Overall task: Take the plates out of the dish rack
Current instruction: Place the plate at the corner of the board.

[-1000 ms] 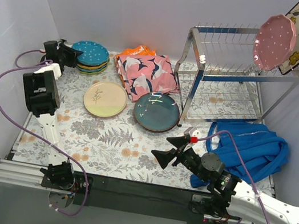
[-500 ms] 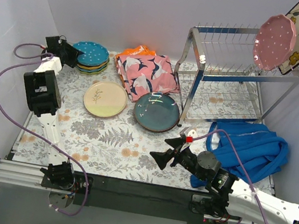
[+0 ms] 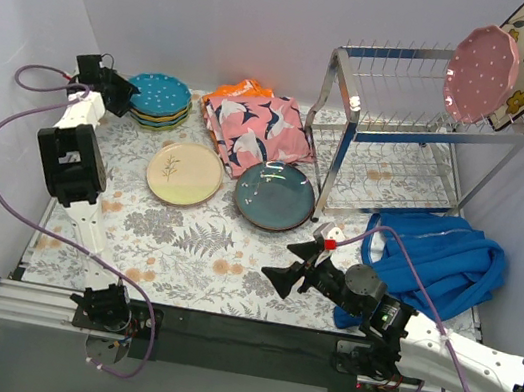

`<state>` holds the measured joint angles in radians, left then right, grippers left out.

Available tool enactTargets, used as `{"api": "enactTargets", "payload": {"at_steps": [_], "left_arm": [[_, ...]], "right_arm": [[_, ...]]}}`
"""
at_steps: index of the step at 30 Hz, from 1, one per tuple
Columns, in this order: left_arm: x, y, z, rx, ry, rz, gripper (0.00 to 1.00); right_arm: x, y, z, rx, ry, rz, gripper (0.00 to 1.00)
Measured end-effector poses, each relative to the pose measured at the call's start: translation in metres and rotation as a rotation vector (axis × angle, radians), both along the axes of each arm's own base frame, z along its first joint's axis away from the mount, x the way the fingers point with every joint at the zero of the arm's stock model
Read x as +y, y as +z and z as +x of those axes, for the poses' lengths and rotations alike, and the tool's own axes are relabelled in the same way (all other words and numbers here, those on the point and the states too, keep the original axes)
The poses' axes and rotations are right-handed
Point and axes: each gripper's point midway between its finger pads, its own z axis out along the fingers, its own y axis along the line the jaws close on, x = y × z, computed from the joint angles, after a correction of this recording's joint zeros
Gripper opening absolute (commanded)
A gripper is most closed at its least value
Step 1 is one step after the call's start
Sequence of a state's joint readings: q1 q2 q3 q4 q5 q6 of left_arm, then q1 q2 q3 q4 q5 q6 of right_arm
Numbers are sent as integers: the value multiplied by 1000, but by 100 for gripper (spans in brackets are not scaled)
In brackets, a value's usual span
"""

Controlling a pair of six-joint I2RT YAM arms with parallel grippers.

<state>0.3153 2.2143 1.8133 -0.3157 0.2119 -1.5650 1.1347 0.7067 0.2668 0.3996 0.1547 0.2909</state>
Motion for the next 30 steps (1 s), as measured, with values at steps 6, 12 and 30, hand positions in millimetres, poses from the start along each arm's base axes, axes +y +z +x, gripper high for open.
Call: {"api": "enactTargets", "payload": {"at_steps": [6, 12, 30], "left_arm": [[9, 29, -11, -4, 35, 61, 51], [9, 78, -12, -97, 35, 109, 52], [-24, 24, -23, -73, -53, 12, 54]], "right_arm": [[0, 0, 0, -3, 1, -1, 96], [0, 0, 0, -5, 1, -4, 95], [1, -7, 1, 4, 2, -25, 95]]}}
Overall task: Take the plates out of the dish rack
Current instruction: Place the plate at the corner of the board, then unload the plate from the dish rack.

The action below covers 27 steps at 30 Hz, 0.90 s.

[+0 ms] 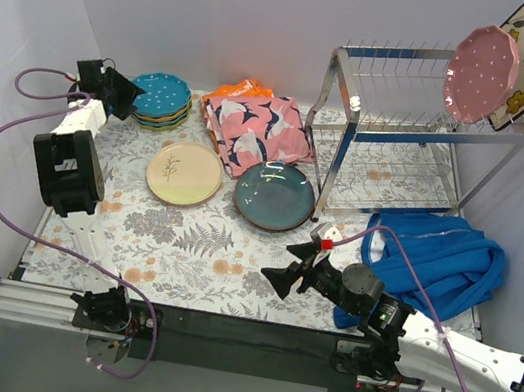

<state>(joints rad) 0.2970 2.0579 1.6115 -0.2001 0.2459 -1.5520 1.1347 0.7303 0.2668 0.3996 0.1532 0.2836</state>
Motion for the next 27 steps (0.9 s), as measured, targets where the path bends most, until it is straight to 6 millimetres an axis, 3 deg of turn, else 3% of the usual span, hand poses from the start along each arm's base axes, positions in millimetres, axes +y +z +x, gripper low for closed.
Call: {"api": "enactTargets", "payload": {"at_steps": [8, 12, 13, 14, 15, 18, 22, 25, 27], "left_arm": [[-6, 12, -4, -19, -13, -1, 55], [-35, 40, -36, -43, -45, 13, 57], [-48, 53, -48, -67, -60, 31, 58], [-64, 68, -62, -94, -85, 46, 73], [-82, 83, -77, -131, -113, 65, 76], [-138, 133, -132, -265, -207, 156, 76], [-190, 179, -207, -471, -329, 196, 76], [-204, 173, -249, -545, -383, 192, 76], [-216, 147, -266, -525, -436, 181, 76]], "right_arm": [[0, -4, 0, 5, -2, -11, 98], [-1, -4, 3, 6, -17, -13, 98], [-2, -4, 5, 4, -29, -13, 98], [-3, -3, 6, 3, -41, -10, 98], [-4, -2, 9, 0, -56, -7, 98], [-8, 1, 14, -5, -96, 2, 98], [-9, -2, 18, 3, -116, -14, 98], [-11, -4, 21, 20, -143, -23, 98], [-14, -4, 24, 27, -170, -24, 98]]}}
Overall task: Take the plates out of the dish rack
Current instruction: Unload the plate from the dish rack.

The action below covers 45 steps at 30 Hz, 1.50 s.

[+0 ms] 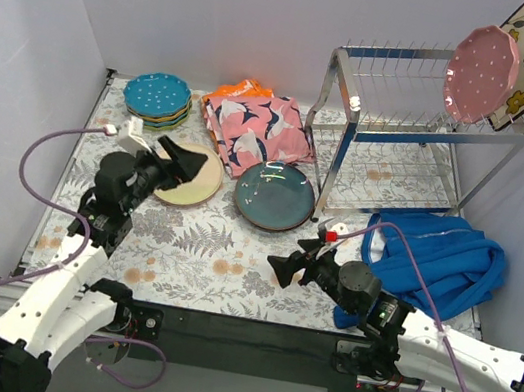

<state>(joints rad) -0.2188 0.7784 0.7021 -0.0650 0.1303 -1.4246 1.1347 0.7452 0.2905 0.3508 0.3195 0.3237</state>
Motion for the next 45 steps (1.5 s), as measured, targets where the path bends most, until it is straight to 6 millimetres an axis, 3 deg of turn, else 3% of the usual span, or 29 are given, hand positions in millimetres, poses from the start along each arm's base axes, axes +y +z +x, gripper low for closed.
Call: {"api": "enactTargets", "payload": {"at_steps": [5, 8, 12, 20, 29, 33, 36, 39, 45], "left_arm": [[-40, -94, -29, 192, -164, 77, 75], [-58, -123, -52, 239, -264, 115, 75], [-77, -123, -74, 193, -372, 120, 74], [-93, -130, -99, 143, -479, 106, 73], [-105, -120, -95, 73, -510, 104, 73], [-113, -102, -94, -30, -542, 65, 74], [-113, -104, -99, -86, -563, 42, 70], [-119, -105, -101, -84, -591, 28, 71], [-121, -100, -104, -88, -603, 14, 73]], "right_arm": [[-2, -1, 8, 25, -57, -22, 98], [-5, 1, 15, 36, -107, -41, 98], [-14, 3, 21, 38, -168, -35, 98], [-25, -1, 32, 28, -255, -42, 96], [-26, -13, 36, -11, -249, -132, 92], [-19, -14, 39, 3, -250, -150, 91], [-12, -12, 43, 17, -256, -174, 93], [-3, 8, 52, -5, -279, -190, 95], [17, 93, 80, -108, -353, -156, 92]]}}
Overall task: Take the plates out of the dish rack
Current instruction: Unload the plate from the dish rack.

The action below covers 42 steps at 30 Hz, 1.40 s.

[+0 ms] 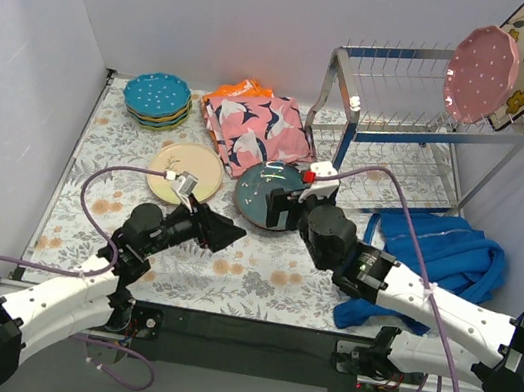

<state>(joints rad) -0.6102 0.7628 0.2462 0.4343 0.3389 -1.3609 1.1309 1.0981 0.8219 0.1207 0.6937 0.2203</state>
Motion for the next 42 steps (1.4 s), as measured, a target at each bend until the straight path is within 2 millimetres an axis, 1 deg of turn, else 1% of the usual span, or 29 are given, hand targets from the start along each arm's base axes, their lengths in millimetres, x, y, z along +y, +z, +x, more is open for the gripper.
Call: {"api": "enactTargets", "payload": {"at_steps": [2, 5, 7, 8, 9, 11, 12, 14, 15, 17, 18, 21, 24, 26, 28, 31, 34, 35, 37, 39, 40, 42], "left_arm": [[2, 6, -2, -15, 6, -11, 74], [4, 24, -4, -70, 6, -52, 74], [2, 34, -5, -100, -6, -80, 74], [1, 35, -5, -103, -11, -84, 75], [-1, 34, -5, -97, -16, -81, 73], [-4, 28, -3, -75, -23, -67, 72], [-6, 24, -2, -59, -28, -57, 72], [-9, 14, -1, -29, -34, -38, 72], [-10, 10, 0, -18, -36, -27, 72], [-11, 3, 1, -4, -37, -6, 72], [-11, 1, 0, -2, -37, 2, 72], [-10, 4, -3, -21, -40, 7, 72], [-8, 12, -11, -66, -47, -8, 72], [-8, 15, -12, -83, -45, -9, 72], [-7, 14, -11, -86, -39, -3, 72], [-6, 9, -9, -81, -29, 14, 72], [-5, 4, -7, -75, -17, 31, 72], [-5, 3, -7, -73, -14, 35, 72], [-4, 2, -6, -71, -10, 39, 72], [-4, 2, -6, -74, -8, 40, 72], [-4, 2, -6, -74, -8, 40, 72], [-4, 2, -6, -74, -8, 41, 72]], "right_arm": [[-1, 21, 6, -7, -11, 6, 92], [-9, 57, 24, -17, -58, 4, 93], [-20, 80, 34, -35, -94, 4, 93], [-28, 90, 38, -43, -117, 5, 92], [-36, 99, 43, -49, -135, 8, 92], [-57, 115, 55, -58, -190, 19, 92], [-74, 122, 65, -61, -235, 22, 93], [-115, 141, 86, -80, -361, 26, 94], [-132, 150, 92, -90, -410, 26, 94], [-158, 169, 97, -118, -482, 22, 94], [-166, 181, 99, -136, -504, 27, 94], [-196, 211, 111, -185, -576, 43, 94], [-229, 231, 133, -206, -629, 42, 94], [-247, 236, 150, -205, -641, 35, 94], [-256, 232, 166, -189, -638, 24, 94], [-264, 211, 188, -132, -617, -5, 94], [-274, 189, 202, -73, -613, -30, 93], [-277, 186, 204, -63, -611, -33, 93], [-280, 185, 204, -61, -600, -31, 93], [-278, 193, 200, -85, -578, -17, 93], [-275, 197, 197, -103, -561, -7, 93], [-272, 205, 182, -133, -537, 7, 93]]}}
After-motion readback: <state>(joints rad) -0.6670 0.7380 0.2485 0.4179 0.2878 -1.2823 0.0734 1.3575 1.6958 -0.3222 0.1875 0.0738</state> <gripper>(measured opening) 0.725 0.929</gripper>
